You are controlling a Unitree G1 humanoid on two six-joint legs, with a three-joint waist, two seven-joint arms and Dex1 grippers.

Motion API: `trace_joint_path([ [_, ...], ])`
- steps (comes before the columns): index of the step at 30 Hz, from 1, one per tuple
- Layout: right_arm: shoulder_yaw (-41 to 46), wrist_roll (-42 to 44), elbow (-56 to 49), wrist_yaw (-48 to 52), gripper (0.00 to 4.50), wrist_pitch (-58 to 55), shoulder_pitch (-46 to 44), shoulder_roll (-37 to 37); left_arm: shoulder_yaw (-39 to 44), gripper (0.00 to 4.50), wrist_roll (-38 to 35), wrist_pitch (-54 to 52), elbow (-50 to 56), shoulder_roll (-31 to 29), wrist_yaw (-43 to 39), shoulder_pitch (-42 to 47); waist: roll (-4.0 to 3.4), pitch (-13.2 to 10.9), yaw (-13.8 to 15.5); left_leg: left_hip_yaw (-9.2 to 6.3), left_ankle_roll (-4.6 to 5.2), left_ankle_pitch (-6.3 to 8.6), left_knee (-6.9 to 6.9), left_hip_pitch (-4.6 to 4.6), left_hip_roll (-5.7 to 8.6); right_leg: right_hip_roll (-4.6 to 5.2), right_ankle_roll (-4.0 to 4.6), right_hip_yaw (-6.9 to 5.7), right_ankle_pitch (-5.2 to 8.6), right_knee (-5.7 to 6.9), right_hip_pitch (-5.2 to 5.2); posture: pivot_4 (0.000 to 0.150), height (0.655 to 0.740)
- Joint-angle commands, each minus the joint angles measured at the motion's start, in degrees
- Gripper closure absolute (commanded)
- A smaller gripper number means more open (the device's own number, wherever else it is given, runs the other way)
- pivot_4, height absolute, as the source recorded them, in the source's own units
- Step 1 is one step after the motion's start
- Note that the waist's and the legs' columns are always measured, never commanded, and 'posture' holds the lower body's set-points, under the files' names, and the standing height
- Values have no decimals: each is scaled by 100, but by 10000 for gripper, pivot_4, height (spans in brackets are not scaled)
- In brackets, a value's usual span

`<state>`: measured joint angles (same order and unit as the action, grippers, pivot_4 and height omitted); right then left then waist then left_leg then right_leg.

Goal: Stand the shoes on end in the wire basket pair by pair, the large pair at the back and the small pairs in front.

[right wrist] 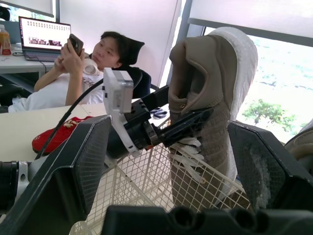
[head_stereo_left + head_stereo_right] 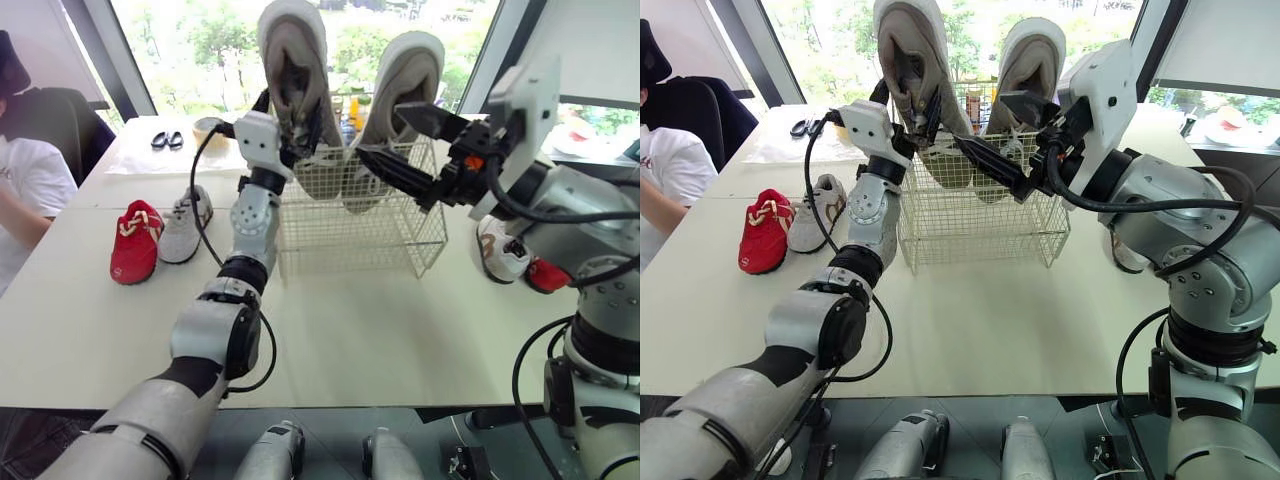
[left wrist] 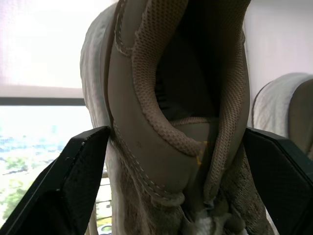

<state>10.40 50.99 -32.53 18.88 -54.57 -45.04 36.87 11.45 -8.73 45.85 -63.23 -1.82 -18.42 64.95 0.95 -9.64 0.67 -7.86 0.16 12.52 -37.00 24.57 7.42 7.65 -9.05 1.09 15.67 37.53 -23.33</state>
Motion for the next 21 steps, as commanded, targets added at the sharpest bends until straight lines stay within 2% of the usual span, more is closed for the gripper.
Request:
trace_joint_path([
  [1,156,80,-206,-30,4181,58,2,80,-81,545,-704,-1002,1531,11,-713,-485,0,0,-15,0,0,0,2,0,0,0,0,1,0,-1,-1,1500,7400],
  [4,258,134,-222,-50,4181,34,68,133,-276,545,-1110,-2345,3242,-256,-967,-1153,0,0,-45,0,0,0,9,1,-3,-2,1,3,0,-1,-6,1500,7400],
  [6,352,179,-206,-75,4181,26,133,175,-389,545,-1507,-3669,4464,-635,-1066,-1583,-1,-1,-99,0,0,0,13,1,-4,-3,2,8,0,-2,-10,1500,7400],
  [10,554,215,-92,-86,4181,68,290,298,-380,545,-2376,-5756,6101,-1431,-1159,-2045,-4,-2,-145,-1,-1,-1,17,2,-5,-5,3,11,0,-2,-13,1500,7400],
  [16,995,-302,557,211,4181,284,926,863,8,545,-4287,-8345,7371,-2512,-1465,-2301,-5,-3,-111,-2,-1,-1,15,-1,-4,-4,3,9,1,-13,-2,1500,7400],
  [21,965,-987,1289,289,4181,288,1462,1442,-17,545,-5042,-9360,7857,-3235,-1979,-2485,-12,-7,-130,0,-1,0,22,-3,-5,-5,4,9,1,-20,-3,1500,7400],
])
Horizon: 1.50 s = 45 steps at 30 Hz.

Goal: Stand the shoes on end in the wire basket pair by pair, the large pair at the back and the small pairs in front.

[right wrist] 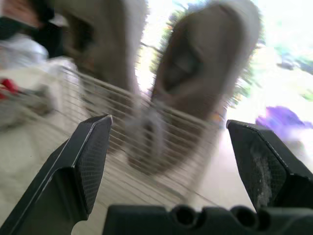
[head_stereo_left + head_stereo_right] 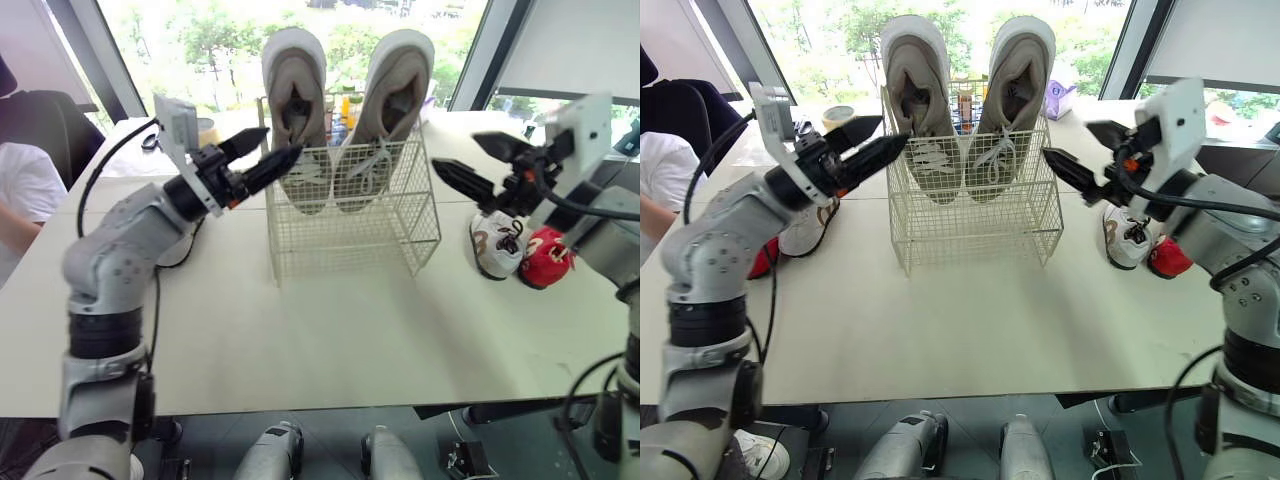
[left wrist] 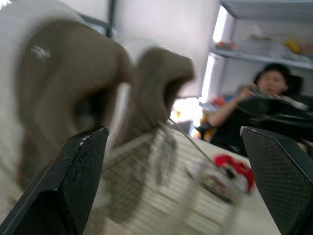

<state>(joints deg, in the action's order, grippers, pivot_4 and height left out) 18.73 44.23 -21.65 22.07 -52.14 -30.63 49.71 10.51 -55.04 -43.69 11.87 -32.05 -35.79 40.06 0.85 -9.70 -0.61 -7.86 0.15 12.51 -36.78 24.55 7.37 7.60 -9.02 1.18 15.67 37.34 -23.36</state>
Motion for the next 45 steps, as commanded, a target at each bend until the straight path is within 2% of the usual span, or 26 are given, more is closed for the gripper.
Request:
trace_joint_path([
  [1,149,-392,320,-167,4181,-53,35,165,72,545,-472,-501,393,-300,-327,-29,-2,-1,-2,0,-1,0,2,-2,-1,0,0,1,0,0,0,1500,7400],
  [6,226,-871,664,-1105,4181,-540,231,-234,-80,545,-412,-672,587,-653,-806,-279,-4,-1,-5,10,-17,-11,48,-18,-6,1,9,13,-2,-14,-5,1500,7400],
  [10,147,-1197,687,-1570,4181,-469,519,-902,-190,545,-332,-674,646,-661,-962,-359,-4,-2,0,9,-25,-17,67,-17,-10,-1,16,14,0,-20,-13,1500,7400],
  [14,117,-1590,752,-1811,4181,-278,776,-1240,-270,545,-243,-661,700,-713,-1112,-438,-6,-2,-2,10,-26,-17,67,-17,-8,0,16,15,0,-21,-13,1500,7400],
  [19,67,-2023,784,-1939,4181,-29,1079,-1387,-292,545,-151,-646,782,-758,-1165,-543,-7,-3,-2,9,-26,-17,67,-17,-9,-1,16,15,0,-21,-12,1500,7400],
  [32,338,-2117,1025,-1938,4181,-23,1324,-2108,-377,545,140,-582,821,-682,-1166,-526,-7,-2,-3,9,-26,-17,67,-21,-9,-2,16,14,0,-21,-7,1500,7400],
  [35,92,-2314,1110,-1839,12907,66,1388,-2018,-431,0,254,-514,818,-665,-1178,-519,-7,-2,-3,9,-26,-17,67,-23,-9,-2,16,14,0,-21,-6,1500,7400],
  [41,-449,-2838,1173,-1583,43338,355,1599,-1783,-497,0,390,-420,804,-624,-1183,-483,-7,-2,-5,9,-26,-17,71,-25,-10,-4,16,14,0,-21,-6,1500,7400],
  [45,-532,-3053,1086,-1473,44509,483,1652,-1695,-521,0,482,-372,778,-591,-1206,-468,-7,-2,-3,9,-27,-17,70,-25,-10,-4,16,14,0,-22,-5,1500,7400],
])
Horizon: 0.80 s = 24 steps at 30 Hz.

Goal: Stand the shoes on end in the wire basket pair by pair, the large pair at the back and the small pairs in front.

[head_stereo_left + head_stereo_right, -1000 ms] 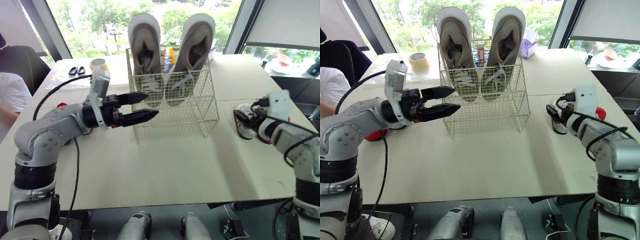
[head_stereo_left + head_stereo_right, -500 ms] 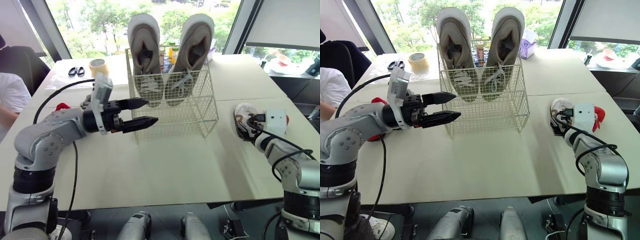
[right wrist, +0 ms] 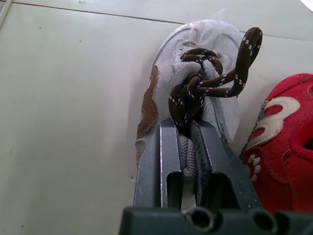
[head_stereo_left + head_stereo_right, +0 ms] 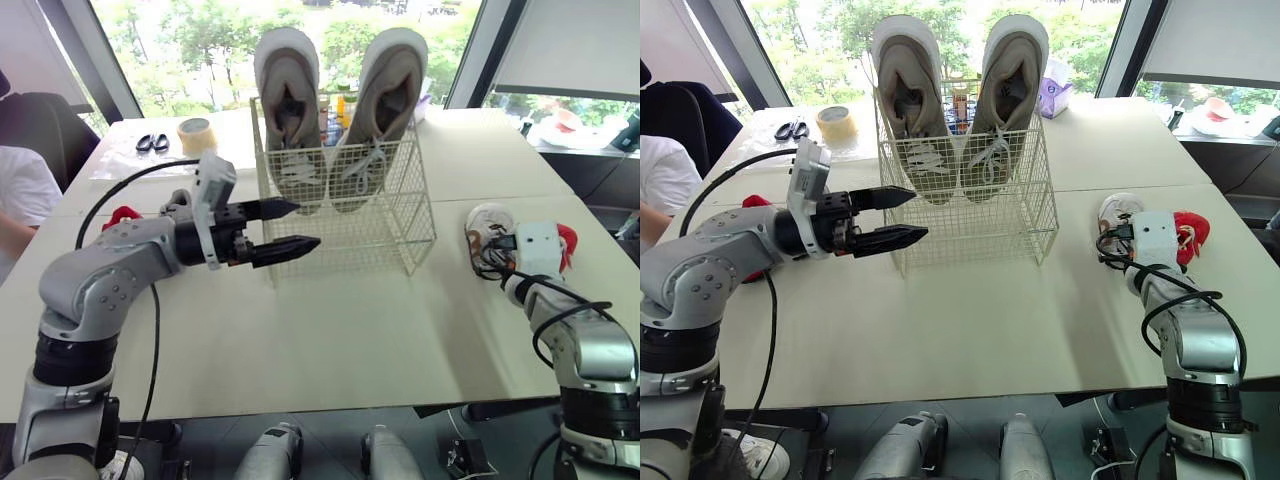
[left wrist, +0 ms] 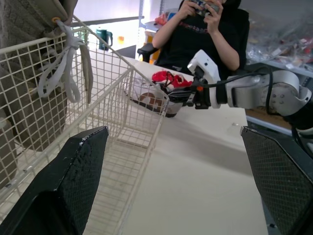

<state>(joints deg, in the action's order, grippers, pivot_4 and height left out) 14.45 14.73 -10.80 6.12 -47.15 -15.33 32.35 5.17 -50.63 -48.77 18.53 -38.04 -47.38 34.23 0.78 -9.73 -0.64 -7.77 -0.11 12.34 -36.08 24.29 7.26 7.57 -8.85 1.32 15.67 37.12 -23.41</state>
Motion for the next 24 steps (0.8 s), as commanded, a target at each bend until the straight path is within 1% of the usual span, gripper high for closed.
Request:
trace_joint_path([
  [1,-79,-145,-59,146,44509,37,93,80,7,0,54,142,100,16,-51,124,0,0,1,0,0,0,0,0,0,0,0,0,0,0,0,1500,7400],
  [3,17,-178,-199,251,44509,177,4,178,0,0,74,158,68,33,-51,147,0,0,6,0,0,0,-1,0,0,0,0,0,0,0,1,1500,7400],
  [6,489,21,-465,429,44509,410,-328,333,59,0,68,167,-68,105,-20,252,-2,-1,4,0,0,0,-1,0,1,1,0,0,0,0,0,1500,7400],
  [10,1027,317,-911,685,44509,815,-961,624,258,0,-156,-23,-373,203,57,521,-46,-29,-1,2,0,-1,-3,4,3,3,-2,0,-1,0,-3,1500,7400],
  [12,1115,494,-1196,939,44509,1031,-1237,791,337,0,-285,-139,-572,219,48,678,-46,-29,-13,2,-1,-1,5,5,1,1,-1,0,0,0,-9,1500,7400],
  [15,922,605,-1698,1620,44509,1566,-1418,1200,392,0,-426,-291,-882,202,-66,909,-46,-30,-13,0,-1,-1,10,5,-3,-3,0,-3,2,-1,-10,1500,7400],
  [19,381,405,-2123,2452,44509,2420,-1480,1733,413,0,-437,-386,-1317,210,-190,1215,-42,-31,-16,2,0,0,3,4,-1,-2,-1,-4,1,-6,-2,1500,7400],
  [24,-246,59,-2244,3130,44509,3540,-1561,1944,399,0,-338,-377,-1676,158,-415,1420,-39,-33,-8,1,-1,0,-3,5,-1,0,-2,-5,1,-5,-2,1500,7400],
])
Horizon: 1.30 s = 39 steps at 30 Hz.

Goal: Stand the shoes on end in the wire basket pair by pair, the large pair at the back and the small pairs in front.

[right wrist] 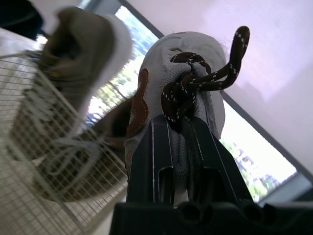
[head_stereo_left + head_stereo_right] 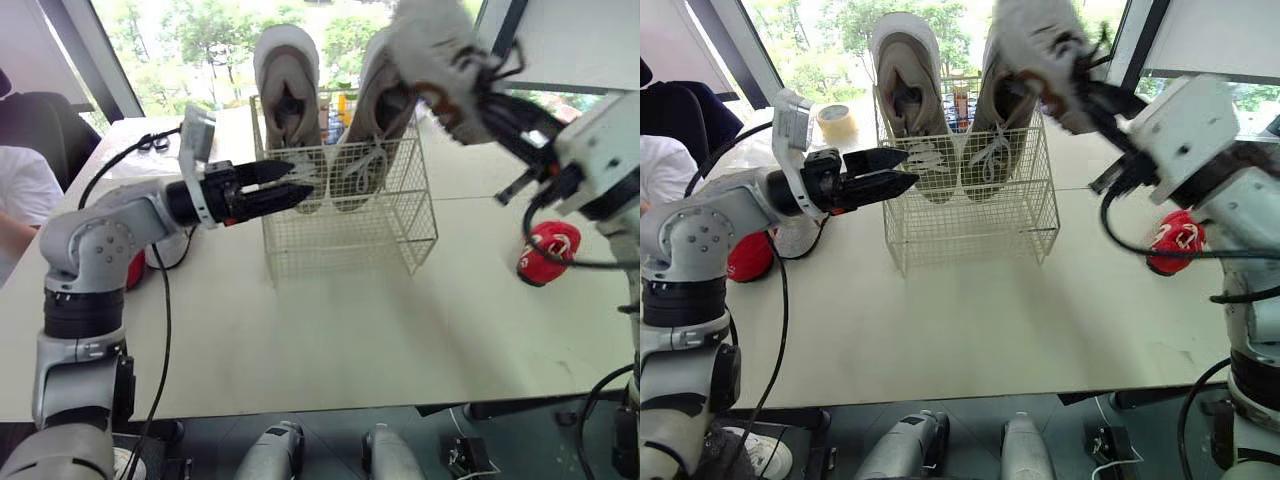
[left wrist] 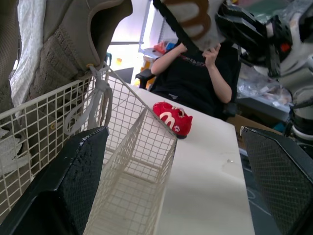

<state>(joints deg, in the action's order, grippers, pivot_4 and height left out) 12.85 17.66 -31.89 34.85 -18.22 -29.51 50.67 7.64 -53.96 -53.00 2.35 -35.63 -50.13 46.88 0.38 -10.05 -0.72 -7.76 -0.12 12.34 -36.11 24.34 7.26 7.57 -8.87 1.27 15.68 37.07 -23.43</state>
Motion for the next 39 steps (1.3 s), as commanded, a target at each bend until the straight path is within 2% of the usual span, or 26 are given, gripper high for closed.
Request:
trace_joint_path([
  [1,-171,-330,-106,358,44509,858,-127,122,151,0,19,55,-108,-96,-177,181,0,0,-1,0,0,0,0,0,0,0,0,0,0,0,-1,1500,7400],
  [9,-809,-963,505,1264,44509,2908,105,65,251,0,73,66,-358,-172,-360,375,3,-2,-4,0,-2,-1,0,0,0,0,0,0,0,0,-2,1500,7400],
  [17,-1236,-1168,1023,1547,44509,3823,-163,-123,321,0,-23,-11,-262,-178,-374,351,3,-2,-11,-1,-29,-17,3,0,0,-1,1,1,0,3,-5,1500,7400],
  [20,-1290,-1169,1144,1593,45000,3987,-304,-157,260,8264,-9,-43,-135,-223,-459,237,3,-2,-9,-1,-29,-17,2,0,0,-1,1,1,0,3,-4,1500,7400],
  [26,-1243,-1160,1409,1598,45000,4124,-592,-151,209,35835,-15,-98,20,-233,-561,102,3,-2,-8,-2,-30,-18,2,0,0,-1,1,1,0,4,-4,1500,7400],
  [27,-1219,-1150,1438,1587,40844,4088,-626,-148,211,40283,-29,-108,32,-224,-555,89,3,-2,-8,-2,-30,-18,2,0,0,-1,1,1,0,4,-5,1500,7400],
  [28,-1184,-1084,1449,1579,36483,3911,-642,-136,210,42035,-32,-107,40,-208,-542,74,3,-2,-7,-2,-30,-18,2,0,0,-1,1,1,0,4,-4,1500,7400],
  [29,-1154,-972,1438,1585,32864,3642,-637,-115,221,42031,-41,-105,38,-181,-511,63,3,-2,-6,-2,-30,-18,2,0,0,-1,1,1,0,4,-4,1500,7400],
  [33,-852,461,926,1459,13123,1143,-522,65,430,42032,-163,-82,14,87,-110,30,3,-2,18,-5,-29,-17,0,0,0,1,2,2,-1,4,-3,1500,7400],
  [35,-512,1579,713,1250,3212,-215,-444,158,635,42032,-275,-77,-49,313,213,51,4,-2,24,-8,-27,-16,-1,1,0,1,2,1,-1,4,-3,1500,7400],
  [36,-297,2159,660,1112,1466,-807,-406,172,750,42032,-343,-57,-69,429,375,62,4,-2,27,-9,-20,-12,0,1,0,3,2,1,-1,3,-2,1500,7400],
  [39,318,3800,700,698,1466,-2249,-190,182,1083,42032,-563,29,-96,776,865,110,5,-2,26,-11,-5,-3,0,2,0,4,3,1,-1,2,-2,1500,7400],
])
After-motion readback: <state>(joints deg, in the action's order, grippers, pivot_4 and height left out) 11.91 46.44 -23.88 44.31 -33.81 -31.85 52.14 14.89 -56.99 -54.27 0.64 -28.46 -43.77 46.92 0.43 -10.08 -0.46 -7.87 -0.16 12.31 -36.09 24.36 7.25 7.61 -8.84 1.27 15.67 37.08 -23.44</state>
